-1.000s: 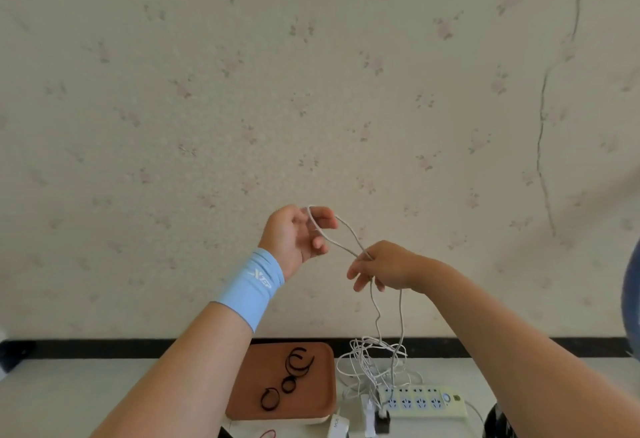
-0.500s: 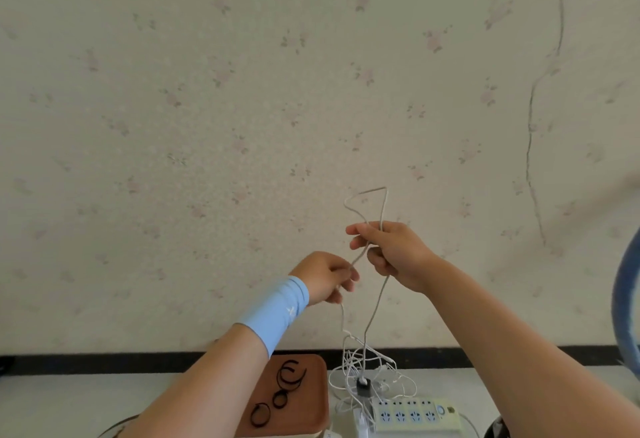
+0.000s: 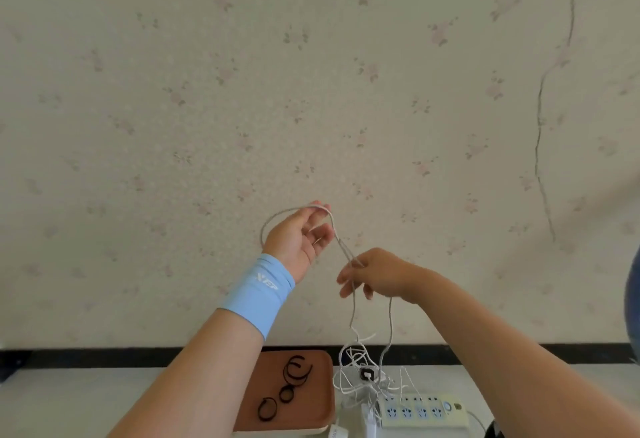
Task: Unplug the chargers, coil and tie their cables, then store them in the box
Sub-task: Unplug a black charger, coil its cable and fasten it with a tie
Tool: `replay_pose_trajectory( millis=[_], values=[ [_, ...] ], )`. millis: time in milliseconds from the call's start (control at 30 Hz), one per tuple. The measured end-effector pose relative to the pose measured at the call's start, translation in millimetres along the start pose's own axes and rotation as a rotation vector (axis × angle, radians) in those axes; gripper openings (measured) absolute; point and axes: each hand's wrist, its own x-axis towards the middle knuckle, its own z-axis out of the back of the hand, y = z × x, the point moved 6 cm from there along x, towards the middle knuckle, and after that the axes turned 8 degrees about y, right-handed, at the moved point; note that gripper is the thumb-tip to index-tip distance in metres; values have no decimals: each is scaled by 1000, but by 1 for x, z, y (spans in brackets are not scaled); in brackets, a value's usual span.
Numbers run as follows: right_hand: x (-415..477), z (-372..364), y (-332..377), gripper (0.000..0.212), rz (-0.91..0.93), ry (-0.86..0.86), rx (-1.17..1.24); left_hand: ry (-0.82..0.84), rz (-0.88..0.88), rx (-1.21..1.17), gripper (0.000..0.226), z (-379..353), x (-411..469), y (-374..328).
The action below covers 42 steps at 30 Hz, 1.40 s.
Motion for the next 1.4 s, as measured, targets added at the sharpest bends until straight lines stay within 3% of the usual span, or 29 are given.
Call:
replay_pose_trajectory(
  millis=[167, 200, 267, 333, 367, 500, 600, 733, 867, 933, 967, 1033, 1133, 1267, 1400],
  values=[
    [-7, 29, 16, 25, 151, -265, 331, -227, 188, 479, 22, 22, -5, 23],
    [-9, 32, 19, 25, 180, -275, 405, -188, 250, 612, 24, 21, -7, 28],
    [-14, 36, 21, 24, 223, -282, 532, 85, 381, 893, 25, 6, -13, 44],
    [-16, 39, 22, 23, 256, -282, 629, 369, 462, 1039, 22, -12, -22, 64],
    [-17, 41, 21, 22, 269, -284, 659, 418, 451, 1091, 21, -16, -23, 70],
    [-20, 51, 13, 24, 244, -356, 584, 237, 225, 1403, 29, -11, -8, 58],
    [-17, 48, 2, 22, 133, -333, 459, 138, 69, 1335, 32, -8, 0, 42],
    [-9, 29, -6, 31, 49, -125, 406, 54, -101, 1030, 31, -17, 1, 28],
    [-5, 19, -6, 31, 47, -15, 305, 32, -74, 411, 27, -16, 4, 22],
    [-4, 7, -9, 13, 15, 54, 131, 64, -21, 93, 26, -18, 6, 18],
    [-3, 2, -12, 5, -2, 84, 55, 70, -3, -12, 26, -19, 7, 17],
    [-1, -1, -14, 16, -20, 84, -30, 64, 0, -108, 25, -18, 7, 15],
    [-4, 11, -11, 22, -25, -96, -46, 11, -49, -39, 21, -12, 6, 11],
    [-14, 39, -11, 22, 2, -468, 192, -52, 58, 194, 15, -1, 5, 20],
    [-22, 54, -2, 24, 93, -552, 325, -62, 292, 733, 27, 2, -4, 39]
  ],
)
